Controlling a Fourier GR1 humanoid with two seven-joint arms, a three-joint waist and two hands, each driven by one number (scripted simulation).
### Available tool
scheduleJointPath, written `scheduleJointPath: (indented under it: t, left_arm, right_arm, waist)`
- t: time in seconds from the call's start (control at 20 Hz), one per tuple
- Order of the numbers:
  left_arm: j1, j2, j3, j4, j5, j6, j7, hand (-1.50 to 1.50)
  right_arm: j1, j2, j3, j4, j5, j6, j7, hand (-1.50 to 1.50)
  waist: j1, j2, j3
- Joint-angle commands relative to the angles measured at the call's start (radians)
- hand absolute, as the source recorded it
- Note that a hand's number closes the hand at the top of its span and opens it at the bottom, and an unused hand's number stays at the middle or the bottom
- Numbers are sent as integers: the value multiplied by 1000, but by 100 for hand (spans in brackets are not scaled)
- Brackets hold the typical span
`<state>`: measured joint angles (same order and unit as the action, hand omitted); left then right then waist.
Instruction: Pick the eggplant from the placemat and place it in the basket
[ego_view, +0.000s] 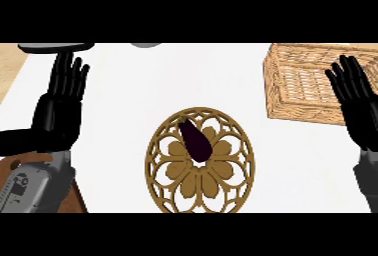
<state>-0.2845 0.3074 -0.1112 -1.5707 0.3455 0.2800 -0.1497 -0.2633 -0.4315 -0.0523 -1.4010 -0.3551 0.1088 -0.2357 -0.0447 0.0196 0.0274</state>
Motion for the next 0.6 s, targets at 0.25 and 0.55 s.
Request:
scheduleJointPath:
  t: [0.25, 0.55]
  left_arm:
    - [13, 107, -91, 142, -69, -75, 169, 0]
    - [22, 115, -92, 223, -42, -95, 264, 0]
  right_arm:
    - [-332, 153, 236, 81, -70, 236, 108, 150]
    - [-447, 217, 599, -4, 272, 385, -54, -150]
  waist:
    - [244, 44, -22]
    - [158, 2, -28]
